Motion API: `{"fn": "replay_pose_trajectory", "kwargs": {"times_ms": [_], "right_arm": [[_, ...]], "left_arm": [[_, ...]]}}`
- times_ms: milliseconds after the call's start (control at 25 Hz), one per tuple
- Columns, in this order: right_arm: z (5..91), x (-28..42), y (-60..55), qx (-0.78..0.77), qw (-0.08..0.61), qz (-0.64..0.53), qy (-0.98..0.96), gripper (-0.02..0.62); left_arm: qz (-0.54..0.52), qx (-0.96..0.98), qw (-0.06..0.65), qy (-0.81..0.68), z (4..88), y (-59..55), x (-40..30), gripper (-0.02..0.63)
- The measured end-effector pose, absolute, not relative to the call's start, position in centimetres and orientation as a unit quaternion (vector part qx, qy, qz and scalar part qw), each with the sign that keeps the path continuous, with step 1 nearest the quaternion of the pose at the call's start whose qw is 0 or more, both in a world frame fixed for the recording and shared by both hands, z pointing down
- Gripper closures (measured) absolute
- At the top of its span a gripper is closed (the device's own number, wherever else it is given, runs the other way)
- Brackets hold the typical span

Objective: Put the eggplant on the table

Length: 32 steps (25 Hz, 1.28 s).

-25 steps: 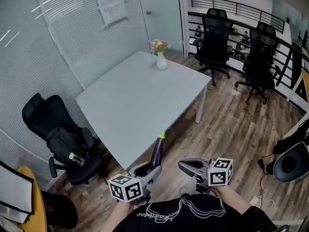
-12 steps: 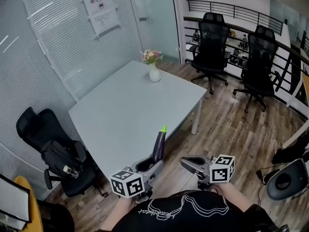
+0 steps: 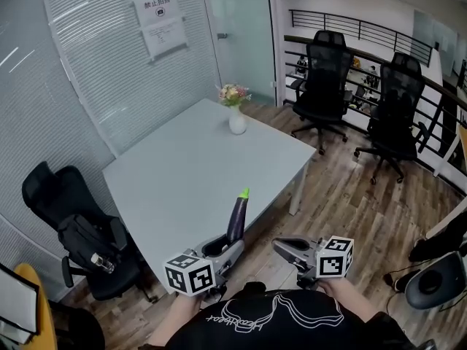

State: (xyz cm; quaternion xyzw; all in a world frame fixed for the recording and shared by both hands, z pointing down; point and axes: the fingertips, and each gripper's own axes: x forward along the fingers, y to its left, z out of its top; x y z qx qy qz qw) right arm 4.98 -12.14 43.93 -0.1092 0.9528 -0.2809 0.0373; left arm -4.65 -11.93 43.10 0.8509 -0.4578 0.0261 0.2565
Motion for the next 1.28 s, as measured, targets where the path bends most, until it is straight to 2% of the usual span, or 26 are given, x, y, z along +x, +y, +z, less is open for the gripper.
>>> {"fn": "replay_pose_trajectory", "kwargs": {"times_ms": [400,640,1040,1280], "right_arm": [[45.7,3.2,-19.3,-0.128,0.041,-0.323,0.937,0.591],[47.3,1.7,-23.8,-0.145,0.039,-0.349,0.925,0.591],[50.5,1.0,-30.5,-0.199,0.024,-0.375,0.905,0.591],[51.8,0.2,-32.4,-0.211,0.02,-0.396,0.894,0.591]], "left_arm": [[0.045,0.841,0.285,-0.459,45.1,-20.2,-7.2,0.411],[0.065,0.834,0.273,-0.475,46.3,-25.7,-9.5,0.41],[0.141,0.821,0.252,-0.492,51.9,-32.9,-13.2,0.411],[0.166,0.808,0.272,-0.496,55.6,-35.6,-15.1,0.41]]}}
